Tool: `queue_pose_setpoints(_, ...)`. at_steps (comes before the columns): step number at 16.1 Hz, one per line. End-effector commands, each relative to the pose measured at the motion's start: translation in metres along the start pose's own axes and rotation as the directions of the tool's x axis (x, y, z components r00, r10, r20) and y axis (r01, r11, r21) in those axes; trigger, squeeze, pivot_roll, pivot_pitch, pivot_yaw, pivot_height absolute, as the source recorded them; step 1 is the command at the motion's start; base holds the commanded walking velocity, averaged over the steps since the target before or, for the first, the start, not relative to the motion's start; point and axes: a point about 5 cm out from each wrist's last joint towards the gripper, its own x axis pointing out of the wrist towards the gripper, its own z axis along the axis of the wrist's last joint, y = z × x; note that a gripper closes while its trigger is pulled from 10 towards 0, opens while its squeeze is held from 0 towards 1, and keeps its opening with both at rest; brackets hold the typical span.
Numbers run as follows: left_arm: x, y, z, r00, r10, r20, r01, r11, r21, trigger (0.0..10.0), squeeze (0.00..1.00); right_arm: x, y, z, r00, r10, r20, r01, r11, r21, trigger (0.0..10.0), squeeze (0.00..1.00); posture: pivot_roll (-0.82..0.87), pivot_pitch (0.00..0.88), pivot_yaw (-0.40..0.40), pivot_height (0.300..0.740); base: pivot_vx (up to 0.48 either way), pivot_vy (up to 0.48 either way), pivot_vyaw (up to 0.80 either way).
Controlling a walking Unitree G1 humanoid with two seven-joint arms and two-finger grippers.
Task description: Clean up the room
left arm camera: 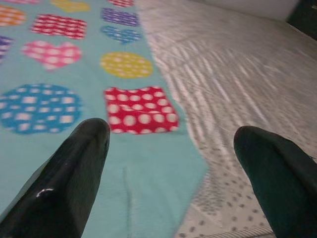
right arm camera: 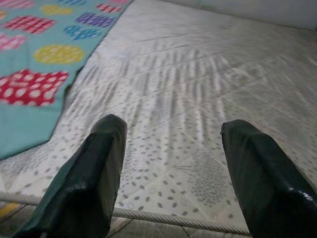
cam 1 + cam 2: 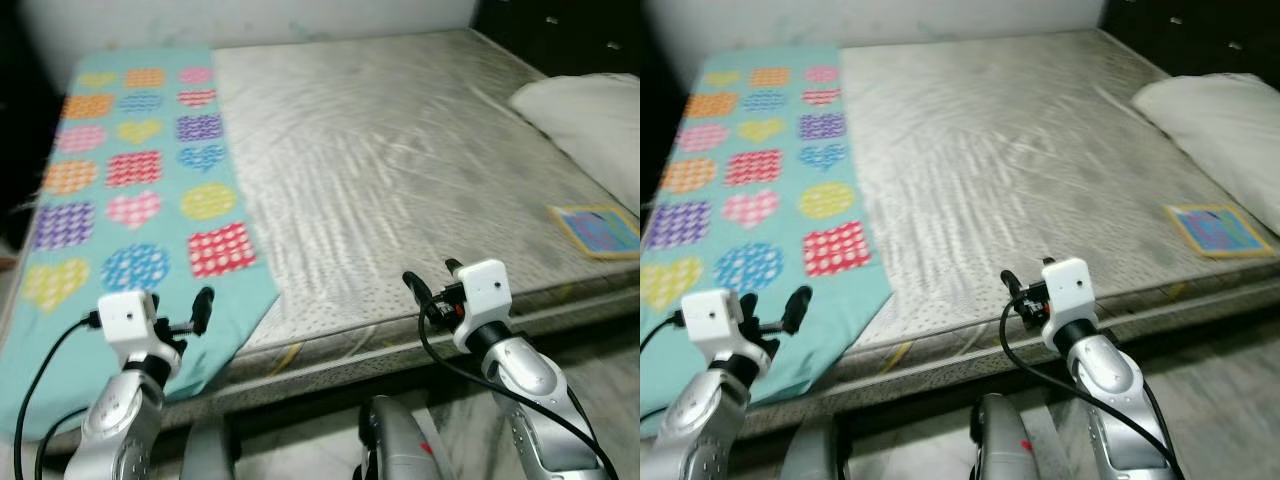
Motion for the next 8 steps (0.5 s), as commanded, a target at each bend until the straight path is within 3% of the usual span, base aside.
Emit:
queue_pose_setpoints(1,-0.0019,0.0087,-0.0015,0.999,0.038,-0.02,-0.037,0.999,0.02,10.0,0.0,0.0,0.0028,0.0059,1.0,0.017,0.022,-0.017,1.0,-0.009,10.0,0.0,-0.16,0.119,-0.034,0.6,0.0,0.0,0.8)
queue_pose_setpoints(2,-0.0003,0.01,-0.0013,0.999,0.044,-0.026,-0.043,0.999,0.025,10.0,0.0,-0.0015,0.002,0.0059,1.0,0.016,0.02,-0.016,1.0,-0.004,10.0,0.0,-0.16,0.124,-0.037,0.6,0.0,0.0,0.8)
queue_pose_setpoints(8,0.0074,0.004,-0.0044,0.997,0.008,-0.072,-0.008,1.0,0.006,10.0,0.0,-0.0084,-0.0046,0.0053,1.0,-0.026,-0.003,0.026,0.999,0.02,10.0,0.0,-0.19,0.144,-0.044,0.6,0.0,0.0,0.0)
